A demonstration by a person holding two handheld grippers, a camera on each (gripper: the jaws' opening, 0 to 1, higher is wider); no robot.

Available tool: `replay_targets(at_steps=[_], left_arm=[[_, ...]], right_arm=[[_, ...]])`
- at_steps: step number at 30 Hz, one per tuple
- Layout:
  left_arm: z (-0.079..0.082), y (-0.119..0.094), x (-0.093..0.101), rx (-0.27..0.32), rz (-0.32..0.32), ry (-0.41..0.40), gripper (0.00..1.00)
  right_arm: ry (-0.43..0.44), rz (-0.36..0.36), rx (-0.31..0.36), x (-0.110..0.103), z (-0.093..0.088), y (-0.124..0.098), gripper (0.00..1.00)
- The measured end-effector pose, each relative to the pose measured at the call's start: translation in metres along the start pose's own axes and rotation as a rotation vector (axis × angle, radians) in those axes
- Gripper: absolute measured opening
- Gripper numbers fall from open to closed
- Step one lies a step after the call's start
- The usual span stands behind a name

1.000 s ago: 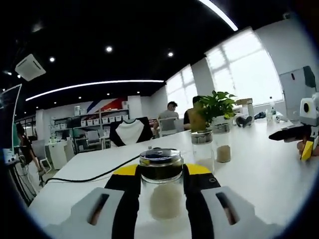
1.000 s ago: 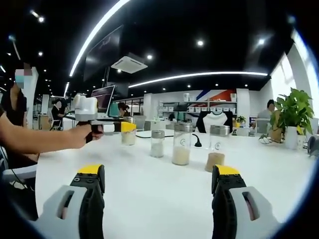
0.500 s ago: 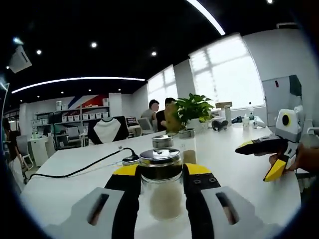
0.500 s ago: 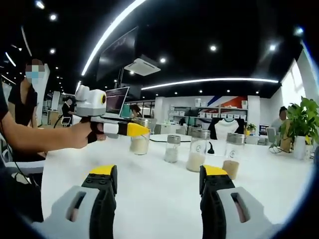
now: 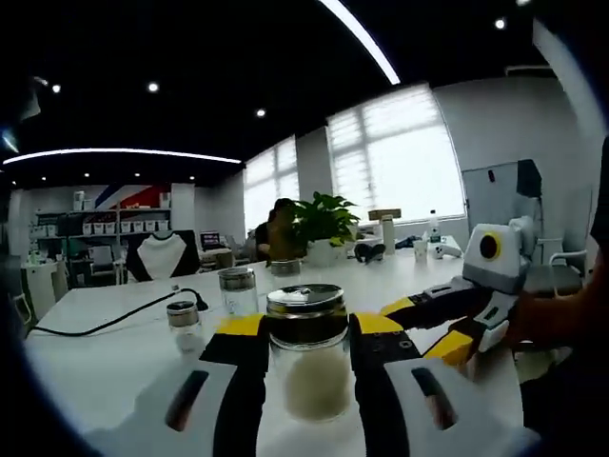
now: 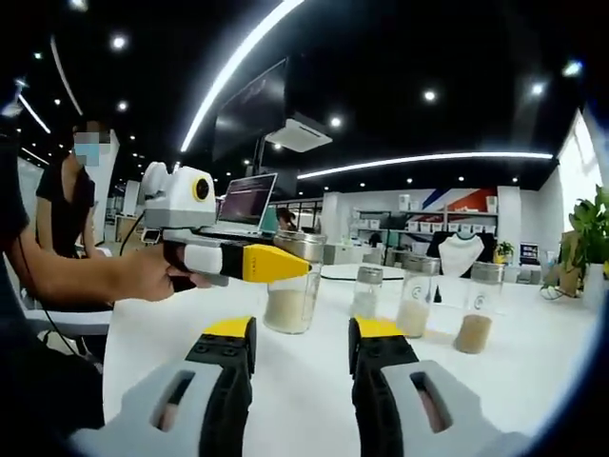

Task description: Rotate the seasoning bottle until the label or dispensing opening points toward the visible target arrow and the bottle remains upright within the marked orientation range

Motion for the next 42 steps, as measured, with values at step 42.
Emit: replay_targets(at_steps=[42], left_arm=[[0.006, -0.016, 0.053, 0.137, 0.188, -0.090, 0.35]], right_arm=[[0.007, -0.200, -0.020, -0.038, 0.007, 0.021, 0.30]])
Point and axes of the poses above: the point that each gripper's makers call its tool centre point, and the gripper's own axes: y roughly forward along the fingers, x roughly to its right, z roughly out of its top, the point moved 7 cm from there along -y, roughly backward along the fingers, and after that the axes turned 2 degrees about -z, right-handed, at the moved point
